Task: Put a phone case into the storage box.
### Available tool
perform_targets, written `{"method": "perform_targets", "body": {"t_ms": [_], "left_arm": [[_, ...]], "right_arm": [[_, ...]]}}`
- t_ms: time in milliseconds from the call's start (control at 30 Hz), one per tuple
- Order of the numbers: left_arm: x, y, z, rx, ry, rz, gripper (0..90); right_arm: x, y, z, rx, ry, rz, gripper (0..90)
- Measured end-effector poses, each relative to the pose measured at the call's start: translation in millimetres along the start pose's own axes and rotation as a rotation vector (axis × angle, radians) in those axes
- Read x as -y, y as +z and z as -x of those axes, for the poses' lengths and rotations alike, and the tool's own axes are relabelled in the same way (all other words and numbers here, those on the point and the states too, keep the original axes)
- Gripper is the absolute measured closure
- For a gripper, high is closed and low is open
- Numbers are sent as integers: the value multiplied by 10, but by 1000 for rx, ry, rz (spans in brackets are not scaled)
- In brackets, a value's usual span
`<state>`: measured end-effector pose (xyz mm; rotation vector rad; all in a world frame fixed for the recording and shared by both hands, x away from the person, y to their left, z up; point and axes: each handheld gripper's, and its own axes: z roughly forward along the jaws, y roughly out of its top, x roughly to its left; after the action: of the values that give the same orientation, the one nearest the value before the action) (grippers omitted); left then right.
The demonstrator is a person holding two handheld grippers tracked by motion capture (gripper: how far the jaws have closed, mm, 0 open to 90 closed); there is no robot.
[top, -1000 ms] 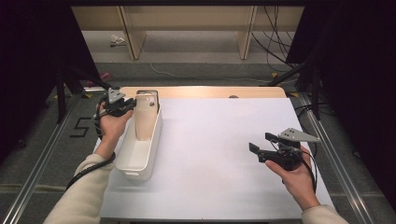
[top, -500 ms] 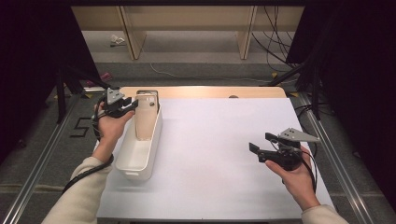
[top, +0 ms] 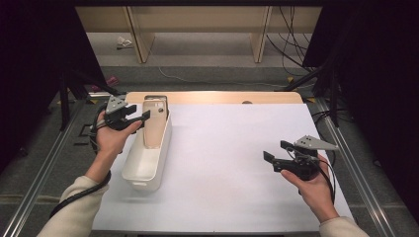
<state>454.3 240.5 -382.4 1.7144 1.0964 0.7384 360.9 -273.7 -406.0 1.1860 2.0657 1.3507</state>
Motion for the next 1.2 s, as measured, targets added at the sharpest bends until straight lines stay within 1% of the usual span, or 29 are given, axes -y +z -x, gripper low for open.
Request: {"method": "perform_targets", "body": {"t_ms": [67, 167, 300, 367, 433, 567, 700, 900, 967, 1100, 1200], "left_arm": [[-1, -45, 23, 5, -10, -7, 328], [8, -99, 68, 30, -10, -6, 264], [18, -175, 125, 59, -7, -6, 236], [23, -207, 156, 66, 11, -14, 200], [35, -242, 194, 70, 19, -17, 167], [86, -302, 277, 104, 3, -23, 124], [149, -357, 357, 145, -16, -32, 92], [192, -463, 449, 186, -10, -21, 59], [209, -498, 478, 192, -10, -11, 57], [263, -554, 531, 222, -6, -8, 52], [299, -582, 563, 231, 10, 0, 52]], "right_arm": [[0, 1, -1, 0, 0, -1, 216], [0, 1, -3, -2, 0, -2, 215], [0, 0, -4, -3, 1, -2, 215], [-1, 0, -1, -2, 0, 0, 215], [-2, -1, 2, -2, 0, 1, 214], [-2, -3, 5, -5, 0, 2, 214], [10, -23, 15, -4, 3, -2, 212], [31, -72, 47, -3, 2, 4, 208], [39, -82, 50, -4, 4, 0, 207], [47, -89, 51, -5, 2, -2, 205], [50, -87, 51, -8, -1, -3, 205]]}}
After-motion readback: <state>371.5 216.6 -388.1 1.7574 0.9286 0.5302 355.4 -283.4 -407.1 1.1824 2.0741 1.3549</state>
